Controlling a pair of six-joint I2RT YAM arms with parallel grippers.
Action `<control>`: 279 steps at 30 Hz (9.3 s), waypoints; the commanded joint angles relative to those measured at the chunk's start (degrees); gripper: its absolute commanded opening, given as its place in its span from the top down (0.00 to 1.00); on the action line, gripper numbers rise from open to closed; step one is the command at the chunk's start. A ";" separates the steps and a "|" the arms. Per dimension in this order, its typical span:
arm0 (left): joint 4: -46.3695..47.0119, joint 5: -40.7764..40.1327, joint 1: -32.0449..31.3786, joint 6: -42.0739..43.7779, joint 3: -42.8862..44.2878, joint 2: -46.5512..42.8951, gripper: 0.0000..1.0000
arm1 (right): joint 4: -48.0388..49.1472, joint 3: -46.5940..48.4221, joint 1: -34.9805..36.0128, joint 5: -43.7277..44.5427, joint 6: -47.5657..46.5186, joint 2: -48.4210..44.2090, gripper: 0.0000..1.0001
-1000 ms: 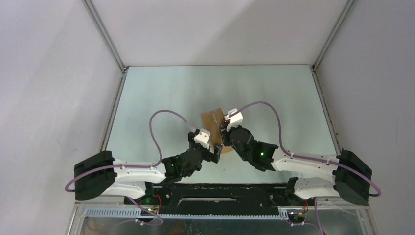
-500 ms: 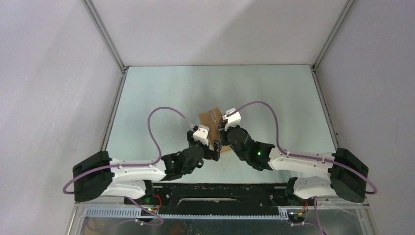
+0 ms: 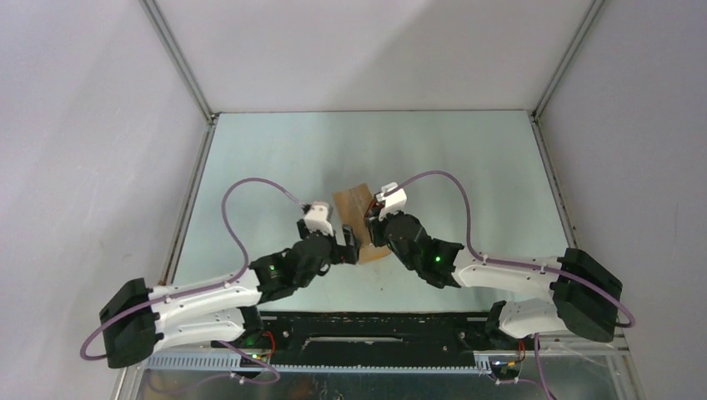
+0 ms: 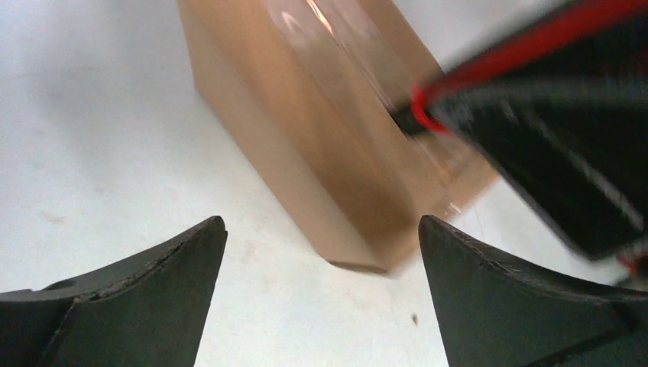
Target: Unpack the express box
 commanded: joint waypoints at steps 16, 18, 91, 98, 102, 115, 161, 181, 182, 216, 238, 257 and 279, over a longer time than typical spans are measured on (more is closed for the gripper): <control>-0.45 21.58 25.94 -22.20 12.21 6.07 0.00 | -1.74 0.73 0.79 -2.54 -0.87 0.37 1.00; -0.02 23.18 26.24 -23.51 12.41 8.38 0.00 | -1.74 0.73 0.82 -2.51 -1.13 0.04 1.00; -54.86 18.72 25.50 -35.99 41.24 30.65 0.92 | 0.27 3.62 5.43 1.96 -5.40 -0.66 1.00; -55.51 16.99 26.99 -35.83 41.64 31.08 0.95 | -2.03 3.63 6.47 3.33 -5.45 -2.53 1.00; -55.39 16.67 27.30 -35.99 41.81 31.63 0.96 | -2.35 3.63 6.84 3.65 -5.79 -3.57 1.00; -54.81 16.24 28.94 -35.74 41.93 31.89 0.97 | -7.83 3.54 9.17 5.49 -2.56 -3.10 1.00; -56.17 11.10 33.90 -34.83 43.79 30.88 1.00 | -10.27 -1.22 10.78 7.74 2.13 -1.16 1.00; -54.71 9.21 36.88 -35.82 40.85 28.90 1.00 | -10.69 -1.83 11.37 10.88 -0.76 -8.05 1.00; -54.71 9.22 36.90 -35.95 40.83 28.84 1.00 | -10.71 -1.82 11.32 10.83 -0.86 -8.13 1.00; -52.61 7.26 41.69 -36.82 36.99 26.10 1.00 | -15.58 -3.14 12.69 12.62 4.51 -6.68 1.00; -43.44 15.83 41.15 -21.72 36.81 19.25 0.44 | -12.55 -3.69 12.03 11.28 3.89 -8.50 1.00; -13.17 70.42 36.68 4.72 28.66 5.77 0.10 | -16.14 0.10 -4.91 -33.96 9.66 -30.90 1.00; 1.62 90.13 32.04 4.30 22.27 1.09 0.16 | -16.43 2.31 -12.34 -45.87 16.29 -33.34 1.00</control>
